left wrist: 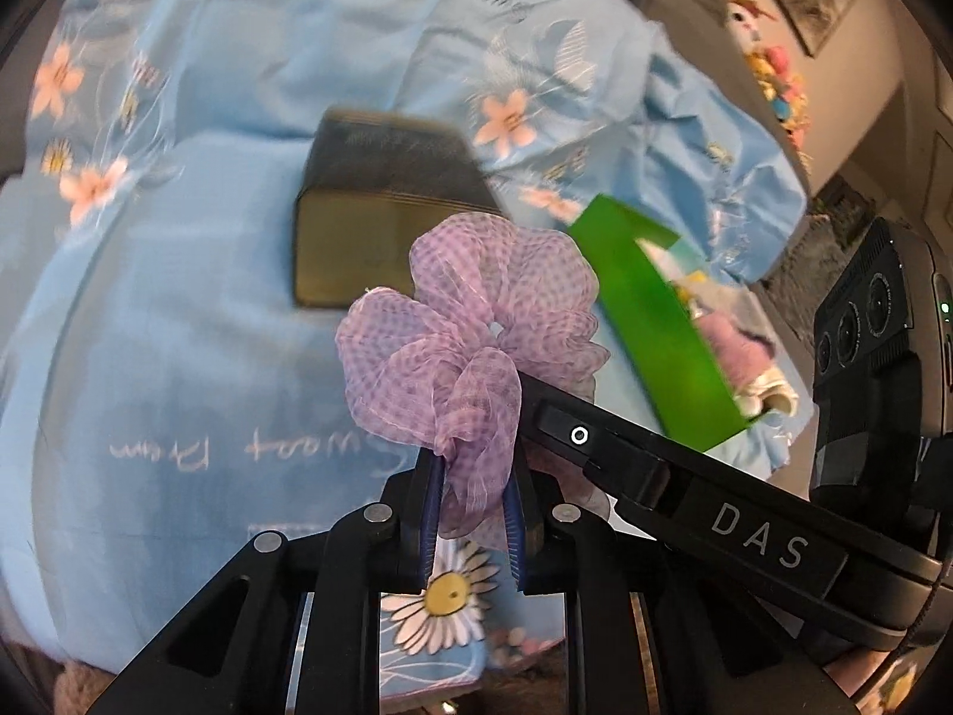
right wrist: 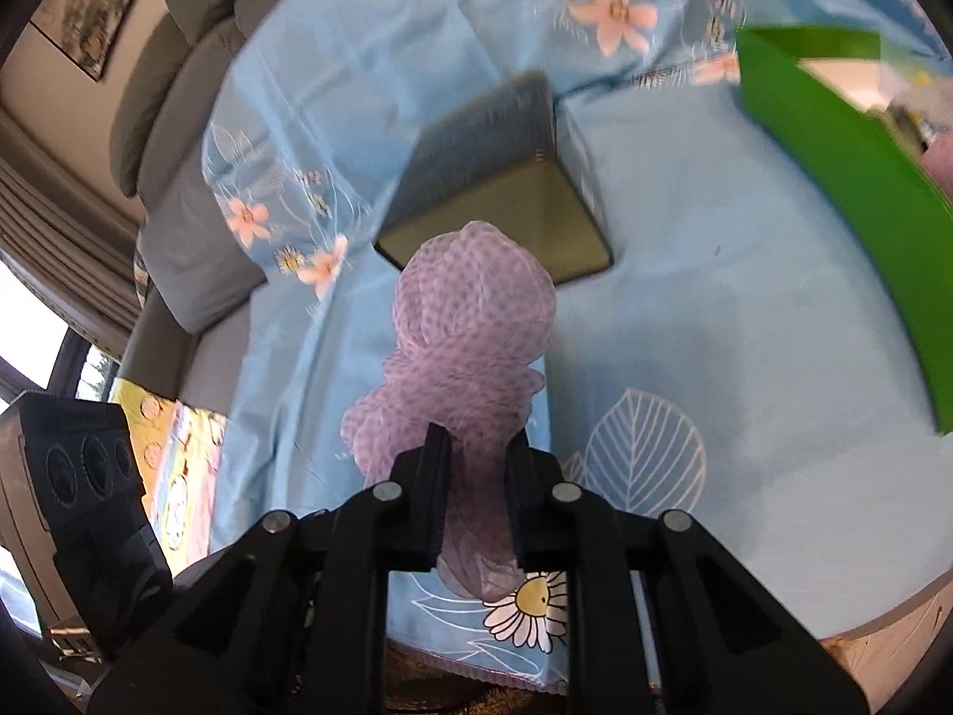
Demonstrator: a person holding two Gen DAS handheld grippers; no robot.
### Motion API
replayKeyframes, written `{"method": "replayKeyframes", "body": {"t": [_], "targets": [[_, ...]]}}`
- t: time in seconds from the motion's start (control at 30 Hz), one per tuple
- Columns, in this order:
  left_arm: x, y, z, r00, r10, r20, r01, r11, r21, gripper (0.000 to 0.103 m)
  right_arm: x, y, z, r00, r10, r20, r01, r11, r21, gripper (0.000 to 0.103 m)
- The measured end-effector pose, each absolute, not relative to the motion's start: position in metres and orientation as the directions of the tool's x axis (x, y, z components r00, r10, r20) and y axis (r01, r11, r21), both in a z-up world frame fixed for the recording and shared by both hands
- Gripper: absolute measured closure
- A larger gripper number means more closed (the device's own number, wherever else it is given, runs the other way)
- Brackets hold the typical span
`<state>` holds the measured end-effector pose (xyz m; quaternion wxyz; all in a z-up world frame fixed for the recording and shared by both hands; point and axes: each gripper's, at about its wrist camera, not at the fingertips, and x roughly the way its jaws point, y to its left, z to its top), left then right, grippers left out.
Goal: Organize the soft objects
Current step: 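Grasp the purple mesh bath puff with the right gripper and lift, then carry the bath puff into the green box and lower it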
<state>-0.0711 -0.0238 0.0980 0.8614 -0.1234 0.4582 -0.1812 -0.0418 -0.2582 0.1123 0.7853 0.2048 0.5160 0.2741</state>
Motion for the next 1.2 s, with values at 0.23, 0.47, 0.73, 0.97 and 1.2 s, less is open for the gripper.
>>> {"method": "replayKeyframes", "body": {"t": [0.23,0.47,0.73,0.97,1.2], "targets": [[-0.078,-0.047,0.129,0.565,-0.443,-0.696,0.28,0.897,-0.343,0.085,-0.052,-0.284,0.149,0.433,0.629,-0.646,-0.225,0.77,0.597,0.084],[-0.083,-0.062,0.147,0.585,-0.458,-0.669,0.332,0.888,-0.317,0.085,-0.057,-0.303,0.169,0.498,0.618,-0.608,-0.214,0.767,0.605,0.084],[-0.089,-0.078,0.164,0.597,-0.491,-0.635,0.392,0.868,-0.304,0.085,-0.063,-0.32,0.188,0.557,0.597,-0.577,-0.199,0.771,0.605,0.084],[-0.09,-0.094,0.173,0.592,-0.514,-0.621,0.433,0.852,-0.293,0.085,-0.068,-0.336,0.198,0.601,0.56,-0.57,-0.175,0.788,0.59,0.084],[-0.089,-0.112,0.178,0.581,-0.532,-0.616,0.472,0.837,-0.278,0.085,-0.07,-0.353,0.203,0.636,0.527,-0.563,-0.143,0.798,0.586,0.084]]}}
